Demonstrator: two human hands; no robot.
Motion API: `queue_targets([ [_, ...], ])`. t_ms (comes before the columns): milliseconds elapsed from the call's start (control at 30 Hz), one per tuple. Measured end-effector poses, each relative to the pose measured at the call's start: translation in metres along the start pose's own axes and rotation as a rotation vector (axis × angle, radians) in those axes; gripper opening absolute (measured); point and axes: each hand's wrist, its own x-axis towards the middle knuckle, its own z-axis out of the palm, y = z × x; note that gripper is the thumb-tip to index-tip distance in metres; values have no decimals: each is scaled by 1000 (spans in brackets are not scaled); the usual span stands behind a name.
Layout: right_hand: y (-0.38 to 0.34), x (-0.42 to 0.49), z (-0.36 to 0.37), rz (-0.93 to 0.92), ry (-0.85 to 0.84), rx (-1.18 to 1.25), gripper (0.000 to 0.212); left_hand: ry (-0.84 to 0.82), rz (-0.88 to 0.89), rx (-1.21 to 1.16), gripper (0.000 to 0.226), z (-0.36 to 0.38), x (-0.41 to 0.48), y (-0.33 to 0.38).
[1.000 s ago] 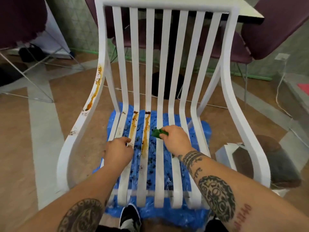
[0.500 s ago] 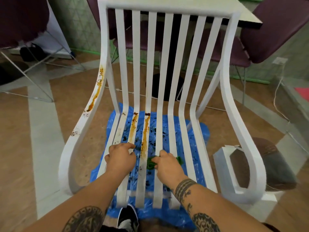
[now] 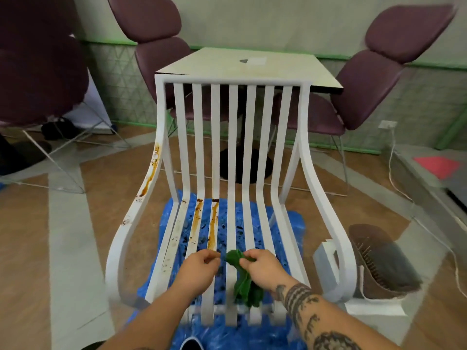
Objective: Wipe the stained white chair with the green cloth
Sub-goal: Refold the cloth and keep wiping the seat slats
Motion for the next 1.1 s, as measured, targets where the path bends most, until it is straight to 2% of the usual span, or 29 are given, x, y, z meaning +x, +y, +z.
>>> queue_targets([
  [100,-14,-10,-6,55,82,428,25,-68,-29,-276,21,13,-13,20],
  [200,-38,-27,-12,84,41,682,23,-136,-50,-566,31,21,-19,43],
  [333,-55,-37,-29,31,-105,778,56,-28,-60,-659,36,16,-18,57],
  [400,-53,-35,-38,-7,-161,770,61,49,-106,-713,39,11,-9,53],
  [433,-52,-31,-43,-16,-136,762,59,73,-126,-757,39,8,-2,51],
  [500,-48,-19,-48,-22,23,704,47,116,-183,-800,38,4,12,43],
  [600,-29,16,-46,3,226,550,33,205,-209,-734,39,4,32,31],
  [700,-4,63,-46,32,248,307,38,313,-210,-635,39,1,59,20],
  [833,12,125,-52,104,371,-43,41,426,-185,-559,13,-12,100,22],
  [933,2,157,-57,107,391,-248,51,444,-132,-562,10,-23,136,30],
  [1100,2,213,-44,112,224,-457,81,476,26,-528,6,-35,202,58],
])
